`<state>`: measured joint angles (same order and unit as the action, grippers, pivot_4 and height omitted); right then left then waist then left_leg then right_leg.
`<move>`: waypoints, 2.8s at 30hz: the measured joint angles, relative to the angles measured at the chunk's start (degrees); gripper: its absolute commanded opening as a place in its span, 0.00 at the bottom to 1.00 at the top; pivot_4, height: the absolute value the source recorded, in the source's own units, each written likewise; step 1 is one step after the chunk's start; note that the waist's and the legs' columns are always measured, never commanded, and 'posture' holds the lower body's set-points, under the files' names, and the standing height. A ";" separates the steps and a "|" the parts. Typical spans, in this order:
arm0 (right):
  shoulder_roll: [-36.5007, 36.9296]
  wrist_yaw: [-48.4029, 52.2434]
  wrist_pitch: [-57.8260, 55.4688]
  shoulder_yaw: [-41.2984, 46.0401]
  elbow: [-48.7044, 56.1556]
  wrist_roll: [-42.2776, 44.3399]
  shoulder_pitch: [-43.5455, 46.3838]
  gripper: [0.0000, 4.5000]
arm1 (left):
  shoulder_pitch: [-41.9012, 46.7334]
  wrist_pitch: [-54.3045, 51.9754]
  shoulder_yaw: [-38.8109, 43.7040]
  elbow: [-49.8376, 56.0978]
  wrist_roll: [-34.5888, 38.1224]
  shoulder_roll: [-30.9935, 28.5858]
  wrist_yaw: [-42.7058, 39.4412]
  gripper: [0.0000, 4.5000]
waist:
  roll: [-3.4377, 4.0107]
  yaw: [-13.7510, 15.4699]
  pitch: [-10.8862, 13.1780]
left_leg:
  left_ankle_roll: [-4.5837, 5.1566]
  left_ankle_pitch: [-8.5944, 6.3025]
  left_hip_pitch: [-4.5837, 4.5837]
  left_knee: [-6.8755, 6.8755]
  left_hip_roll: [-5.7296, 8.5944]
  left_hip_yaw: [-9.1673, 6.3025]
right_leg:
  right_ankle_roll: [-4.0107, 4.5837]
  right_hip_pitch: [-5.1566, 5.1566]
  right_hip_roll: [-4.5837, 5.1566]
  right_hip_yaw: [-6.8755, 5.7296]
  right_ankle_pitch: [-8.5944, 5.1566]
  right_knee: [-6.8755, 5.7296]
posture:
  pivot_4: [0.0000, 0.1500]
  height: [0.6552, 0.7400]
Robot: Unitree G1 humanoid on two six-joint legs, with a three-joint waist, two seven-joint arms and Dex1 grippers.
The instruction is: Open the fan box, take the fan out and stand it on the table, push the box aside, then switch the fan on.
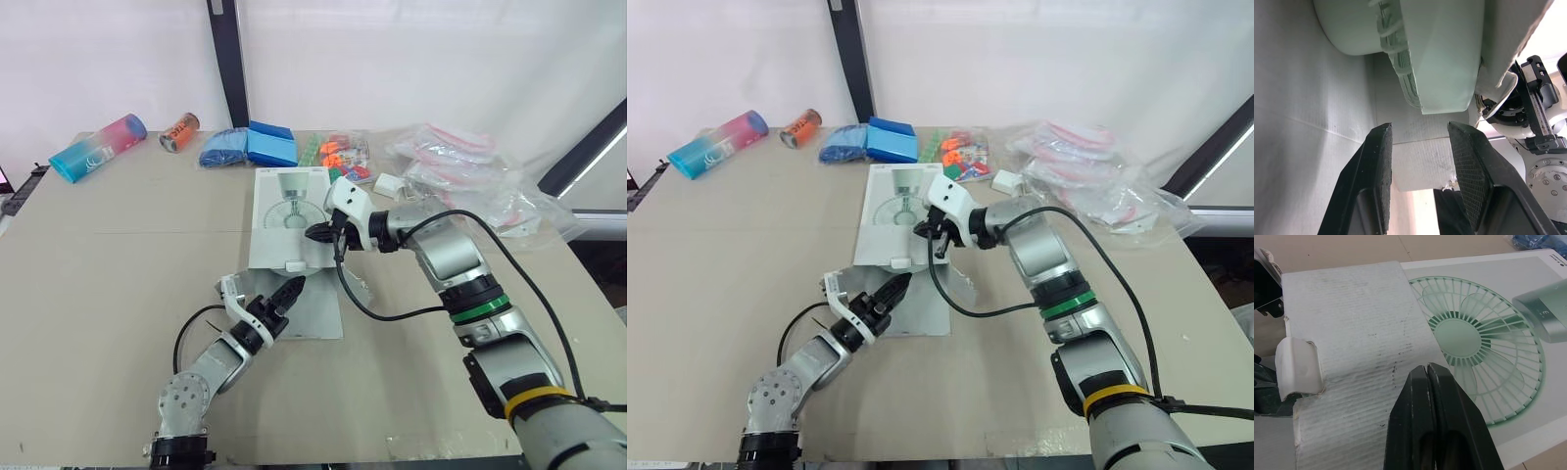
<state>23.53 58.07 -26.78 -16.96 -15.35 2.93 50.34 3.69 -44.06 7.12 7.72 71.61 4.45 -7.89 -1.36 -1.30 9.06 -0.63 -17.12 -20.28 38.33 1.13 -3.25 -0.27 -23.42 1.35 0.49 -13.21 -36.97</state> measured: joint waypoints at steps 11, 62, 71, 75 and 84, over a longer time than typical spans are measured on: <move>0.03 -0.76 -0.17 0.00 0.54 0.13 -0.37 0.00 | 1.40 1.04 0.71 -1.14 -0.28 -0.01 0.73 0.94 | 0.00 0.00 0.00 | -0.01 0.00 0.00 0.00 0.00 0.00 | 0.00 0.00 0.00 0.00 0.00 0.00 | 1.00 1.00; 0.08 -0.80 -0.92 -0.01 1.84 0.23 -0.95 0.00 | 3.18 1.56 1.80 -3.86 4.88 -0.11 1.58 0.38 | -0.01 0.03 0.01 | -0.07 0.02 -0.01 -0.02 0.04 -0.07 | -0.10 0.02 0.00 0.02 -0.06 0.02 | 1.00 1.00; 0.15 -0.80 -1.38 -0.02 2.39 0.24 -1.11 0.00 | 3.45 1.64 1.74 -3.74 5.15 -0.14 0.88 0.20 | -0.01 0.03 0.00 | -0.07 0.02 -0.01 -0.02 0.04 -0.07 | -0.11 0.03 0.00 0.03 -0.07 0.02 | 1.00 1.00; 0.10 -0.71 -1.39 -0.02 2.44 0.31 -1.11 0.00 | 2.70 1.25 1.78 -2.35 5.52 -0.23 2.03 0.20 | -0.01 -0.01 0.01 | -0.07 0.02 -0.01 -0.03 0.03 -0.07 | -0.11 0.02 0.00 0.04 -0.07 0.03 | 1.00 1.00; -0.04 -0.41 -1.73 -0.02 2.61 0.87 -1.09 0.00 | -3.88 -1.50 1.74 4.72 9.29 -0.89 5.35 0.20 | -0.01 -0.05 0.00 | -0.10 -0.07 0.00 -0.06 0.01 -0.08 | -0.10 0.00 0.00 0.05 -0.13 0.04 | 1.00 1.00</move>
<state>23.49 57.65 -28.51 -16.98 -12.74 3.80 49.25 -0.19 -45.56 8.85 12.44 80.89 3.56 -2.54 -1.37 -1.35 9.06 -0.73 -17.19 -20.28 38.27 1.14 -3.32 -0.37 -23.41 1.35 0.53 -13.34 -36.94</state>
